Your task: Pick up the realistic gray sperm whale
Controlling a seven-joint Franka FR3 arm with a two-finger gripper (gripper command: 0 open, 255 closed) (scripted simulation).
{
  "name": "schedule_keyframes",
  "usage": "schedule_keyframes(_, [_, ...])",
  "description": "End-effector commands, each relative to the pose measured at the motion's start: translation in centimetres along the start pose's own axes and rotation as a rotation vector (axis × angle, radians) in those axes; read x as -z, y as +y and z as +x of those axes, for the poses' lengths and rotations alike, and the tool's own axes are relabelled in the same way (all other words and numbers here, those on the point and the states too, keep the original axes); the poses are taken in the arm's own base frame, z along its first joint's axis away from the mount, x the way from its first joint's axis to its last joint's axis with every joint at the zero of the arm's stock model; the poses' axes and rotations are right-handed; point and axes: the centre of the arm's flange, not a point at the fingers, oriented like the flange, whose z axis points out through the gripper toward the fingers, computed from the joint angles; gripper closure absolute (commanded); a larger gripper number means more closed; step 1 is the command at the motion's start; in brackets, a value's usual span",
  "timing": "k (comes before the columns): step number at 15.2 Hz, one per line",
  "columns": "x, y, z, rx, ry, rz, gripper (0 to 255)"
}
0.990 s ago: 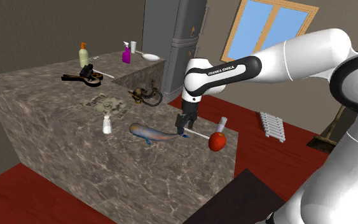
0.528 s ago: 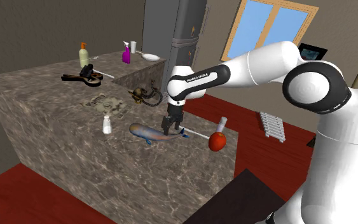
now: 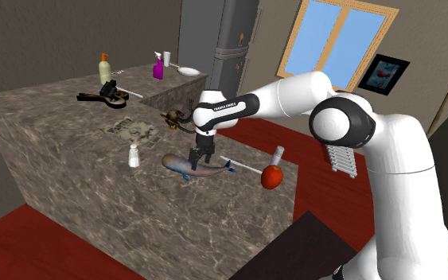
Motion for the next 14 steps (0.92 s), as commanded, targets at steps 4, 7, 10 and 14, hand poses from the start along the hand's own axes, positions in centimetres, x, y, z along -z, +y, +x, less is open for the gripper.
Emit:
schedule_keyframes(4, [-2.6, 0.2, 0.5, 0.001, 0.001, 0.0, 0])
schedule_keyframes(7, [-3.4, 0.3, 0.6, 0.001, 0.001, 0.0, 0])
schedule_keyframes(10, [-3.3, 0.4, 0.6, 0.001, 0.001, 0.0, 255])
schedule_keyframes(14, [-3.3, 0.3, 0.6, 0.001, 0.001, 0.0, 255])
